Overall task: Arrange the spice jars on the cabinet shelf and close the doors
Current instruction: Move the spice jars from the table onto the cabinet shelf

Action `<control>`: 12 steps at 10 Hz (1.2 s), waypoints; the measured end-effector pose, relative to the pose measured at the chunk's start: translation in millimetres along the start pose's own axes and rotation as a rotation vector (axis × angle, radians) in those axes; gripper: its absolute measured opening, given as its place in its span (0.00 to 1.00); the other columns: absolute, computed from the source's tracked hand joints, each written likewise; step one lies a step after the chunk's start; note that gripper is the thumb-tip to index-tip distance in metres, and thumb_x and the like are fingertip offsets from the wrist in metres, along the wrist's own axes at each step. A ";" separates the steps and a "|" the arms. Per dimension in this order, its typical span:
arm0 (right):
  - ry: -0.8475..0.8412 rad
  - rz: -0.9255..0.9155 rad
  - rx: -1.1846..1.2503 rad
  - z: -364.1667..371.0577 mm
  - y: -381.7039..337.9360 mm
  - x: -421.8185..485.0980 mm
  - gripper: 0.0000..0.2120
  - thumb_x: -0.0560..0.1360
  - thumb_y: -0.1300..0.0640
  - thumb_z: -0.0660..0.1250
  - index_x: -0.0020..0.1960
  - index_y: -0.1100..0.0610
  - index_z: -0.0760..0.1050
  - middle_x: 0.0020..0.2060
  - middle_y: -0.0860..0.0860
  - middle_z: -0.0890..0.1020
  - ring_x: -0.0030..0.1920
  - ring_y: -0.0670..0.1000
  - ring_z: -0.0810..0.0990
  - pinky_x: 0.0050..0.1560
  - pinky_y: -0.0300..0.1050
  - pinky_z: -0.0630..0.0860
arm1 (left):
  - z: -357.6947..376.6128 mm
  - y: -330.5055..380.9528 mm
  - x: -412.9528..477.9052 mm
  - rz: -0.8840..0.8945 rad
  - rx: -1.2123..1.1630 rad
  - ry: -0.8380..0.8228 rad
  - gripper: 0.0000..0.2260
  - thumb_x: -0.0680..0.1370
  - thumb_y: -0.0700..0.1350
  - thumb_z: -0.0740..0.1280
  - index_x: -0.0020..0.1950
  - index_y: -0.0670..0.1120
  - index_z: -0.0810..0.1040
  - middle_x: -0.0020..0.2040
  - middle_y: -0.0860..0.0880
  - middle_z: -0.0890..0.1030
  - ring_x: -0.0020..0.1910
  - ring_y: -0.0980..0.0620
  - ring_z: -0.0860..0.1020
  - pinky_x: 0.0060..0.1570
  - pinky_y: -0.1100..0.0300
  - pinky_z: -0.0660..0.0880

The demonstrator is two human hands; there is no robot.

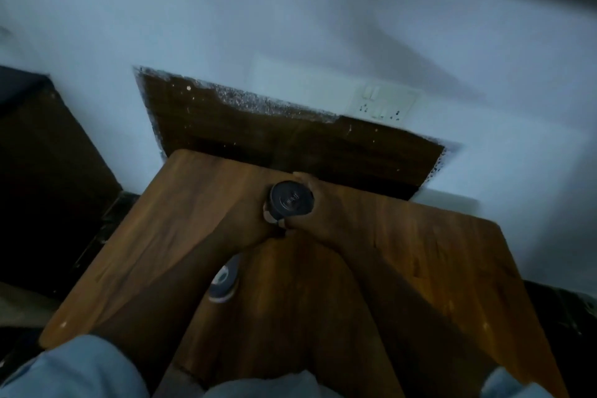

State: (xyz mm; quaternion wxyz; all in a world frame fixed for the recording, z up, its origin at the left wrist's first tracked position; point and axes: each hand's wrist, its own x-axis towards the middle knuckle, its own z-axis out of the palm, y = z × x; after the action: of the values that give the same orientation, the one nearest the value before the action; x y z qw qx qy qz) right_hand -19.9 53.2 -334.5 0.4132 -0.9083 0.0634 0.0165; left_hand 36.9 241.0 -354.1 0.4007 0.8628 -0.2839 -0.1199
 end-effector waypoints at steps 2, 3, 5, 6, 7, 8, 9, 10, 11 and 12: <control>0.519 -0.180 0.056 -65.3 -77.6 13.2 0.45 0.62 0.33 0.80 0.73 0.48 0.71 0.62 0.43 0.78 0.58 0.37 0.76 0.55 0.34 0.78 | -52.1 82.3 36.9 0.190 -0.226 0.256 0.38 0.67 0.53 0.81 0.70 0.56 0.63 0.58 0.60 0.77 0.55 0.67 0.77 0.54 0.60 0.79; 0.669 -0.222 -0.026 -91.4 -120.8 19.0 0.46 0.61 0.23 0.71 0.72 0.46 0.70 0.64 0.44 0.76 0.63 0.47 0.74 0.60 0.43 0.76 | -69.8 125.6 56.1 0.353 -0.313 0.398 0.31 0.71 0.47 0.78 0.68 0.55 0.65 0.63 0.57 0.77 0.61 0.59 0.78 0.59 0.57 0.79; 0.553 -0.536 0.221 -167.8 -182.7 26.6 0.41 0.71 0.37 0.74 0.80 0.42 0.61 0.71 0.42 0.74 0.64 0.40 0.77 0.59 0.41 0.80 | -171.4 193.8 83.9 0.436 -0.659 0.466 0.37 0.63 0.52 0.80 0.69 0.51 0.71 0.62 0.53 0.81 0.59 0.53 0.81 0.54 0.55 0.80; 0.452 -0.575 0.193 -189.5 -208.5 35.2 0.48 0.71 0.43 0.78 0.82 0.42 0.55 0.71 0.43 0.75 0.63 0.42 0.79 0.56 0.37 0.81 | -222.6 222.4 95.5 0.522 -0.726 0.358 0.34 0.68 0.48 0.80 0.71 0.45 0.72 0.63 0.46 0.81 0.61 0.45 0.81 0.54 0.49 0.80; 0.524 -0.637 0.167 -203.2 -241.0 51.2 0.43 0.70 0.43 0.79 0.79 0.44 0.60 0.65 0.43 0.78 0.59 0.43 0.81 0.53 0.34 0.80 | -258.7 248.5 103.9 0.553 -0.670 0.310 0.20 0.75 0.48 0.75 0.66 0.49 0.79 0.59 0.46 0.84 0.57 0.45 0.83 0.50 0.53 0.80; 0.674 -0.611 0.113 -219.6 -272.1 72.7 0.44 0.69 0.40 0.79 0.77 0.46 0.62 0.64 0.46 0.79 0.58 0.47 0.83 0.55 0.43 0.82 | -274.1 261.6 120.0 0.558 -0.596 0.459 0.12 0.78 0.56 0.70 0.57 0.52 0.84 0.54 0.48 0.86 0.53 0.47 0.84 0.52 0.47 0.81; 0.781 -0.562 -0.039 -227.7 -294.0 100.3 0.43 0.69 0.42 0.79 0.77 0.50 0.62 0.65 0.51 0.80 0.61 0.53 0.81 0.58 0.54 0.81 | -274.4 266.2 140.7 0.411 -0.407 0.809 0.23 0.77 0.64 0.66 0.66 0.52 0.79 0.56 0.54 0.83 0.55 0.51 0.82 0.53 0.50 0.80; 0.823 -0.494 -0.217 -226.4 -306.1 127.8 0.40 0.72 0.47 0.77 0.77 0.53 0.61 0.63 0.54 0.81 0.60 0.57 0.81 0.57 0.54 0.81 | -274.0 266.6 160.1 0.345 -0.186 0.924 0.30 0.74 0.61 0.72 0.71 0.48 0.71 0.56 0.54 0.80 0.50 0.55 0.78 0.45 0.61 0.74; 0.853 -0.424 -0.334 -223.2 -305.0 149.4 0.37 0.74 0.52 0.74 0.77 0.56 0.60 0.60 0.56 0.82 0.57 0.59 0.82 0.54 0.52 0.79 | -276.3 261.3 176.3 0.295 -0.002 0.882 0.32 0.72 0.55 0.76 0.71 0.46 0.69 0.58 0.50 0.82 0.50 0.52 0.79 0.38 0.65 0.68; 0.911 -0.419 -0.375 -218.9 -296.6 161.7 0.34 0.76 0.53 0.70 0.78 0.59 0.60 0.56 0.56 0.83 0.55 0.58 0.83 0.50 0.50 0.79 | -276.5 252.7 186.8 0.299 0.110 0.907 0.31 0.73 0.56 0.75 0.71 0.45 0.69 0.56 0.46 0.84 0.52 0.46 0.83 0.43 0.62 0.69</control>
State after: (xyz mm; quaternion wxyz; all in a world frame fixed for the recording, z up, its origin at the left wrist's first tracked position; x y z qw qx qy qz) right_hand 173.7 64.9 18.2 0.1688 -0.8750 0.0496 -0.4510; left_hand 208.8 173.0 21.4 0.4505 0.7979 -0.2073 0.3427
